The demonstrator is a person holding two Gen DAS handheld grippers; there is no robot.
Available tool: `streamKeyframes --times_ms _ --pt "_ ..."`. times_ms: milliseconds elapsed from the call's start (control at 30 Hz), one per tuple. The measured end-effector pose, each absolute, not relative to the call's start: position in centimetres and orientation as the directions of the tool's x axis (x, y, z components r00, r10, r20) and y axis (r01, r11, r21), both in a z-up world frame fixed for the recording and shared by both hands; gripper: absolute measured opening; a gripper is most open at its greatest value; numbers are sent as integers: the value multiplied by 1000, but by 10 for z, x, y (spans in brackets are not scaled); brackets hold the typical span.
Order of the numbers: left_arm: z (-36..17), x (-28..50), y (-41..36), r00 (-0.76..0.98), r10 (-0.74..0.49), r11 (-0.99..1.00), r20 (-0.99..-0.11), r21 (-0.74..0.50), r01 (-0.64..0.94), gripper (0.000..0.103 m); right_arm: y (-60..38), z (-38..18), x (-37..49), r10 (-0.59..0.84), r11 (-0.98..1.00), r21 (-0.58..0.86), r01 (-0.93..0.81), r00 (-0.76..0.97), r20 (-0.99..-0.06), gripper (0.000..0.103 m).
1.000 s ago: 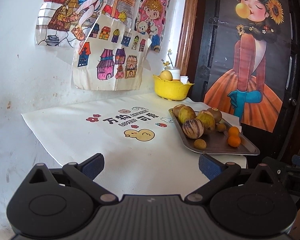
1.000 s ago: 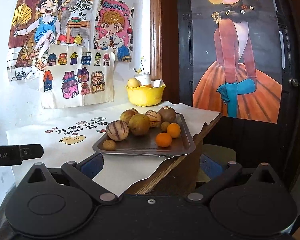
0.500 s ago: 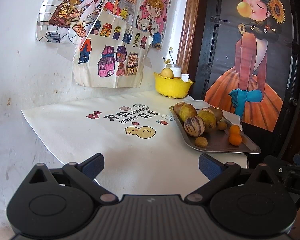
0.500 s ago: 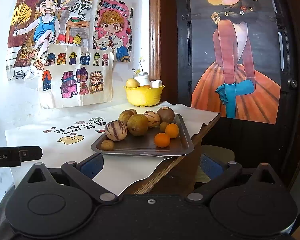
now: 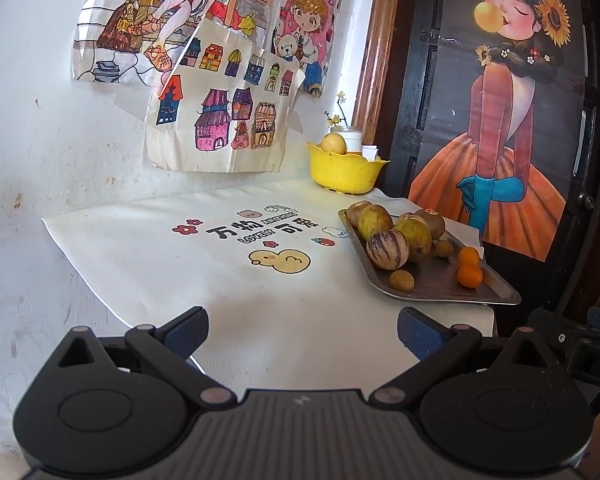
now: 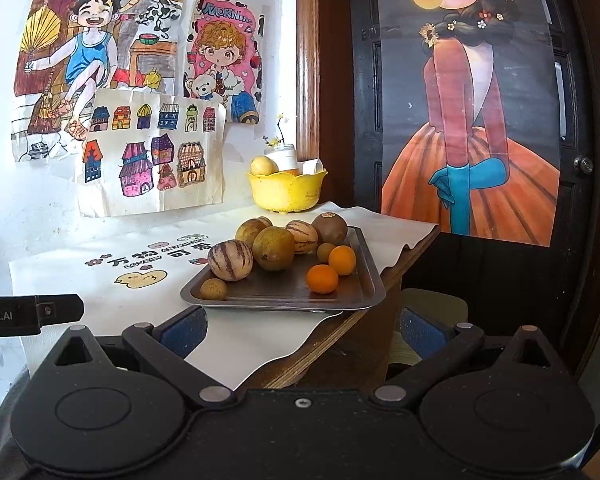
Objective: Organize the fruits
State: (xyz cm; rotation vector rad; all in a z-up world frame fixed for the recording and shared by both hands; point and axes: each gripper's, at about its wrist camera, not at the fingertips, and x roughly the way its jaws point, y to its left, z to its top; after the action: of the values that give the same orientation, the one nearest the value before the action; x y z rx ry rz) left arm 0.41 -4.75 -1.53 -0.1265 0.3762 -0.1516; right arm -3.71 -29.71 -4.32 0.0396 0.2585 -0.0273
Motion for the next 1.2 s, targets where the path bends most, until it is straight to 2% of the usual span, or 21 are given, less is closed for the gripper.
streamKeyframes --times_ms 433,1200 --pt "-19 4 -45 908 -184 976 -375 -182 123 103 -296 -44 -38 -22 999 34 32 966 -258 102" --pt "-19 6 -45 902 -161 981 -400 -165 102 103 -294 -44 -37 -20 999 31 29 965 -261 102"
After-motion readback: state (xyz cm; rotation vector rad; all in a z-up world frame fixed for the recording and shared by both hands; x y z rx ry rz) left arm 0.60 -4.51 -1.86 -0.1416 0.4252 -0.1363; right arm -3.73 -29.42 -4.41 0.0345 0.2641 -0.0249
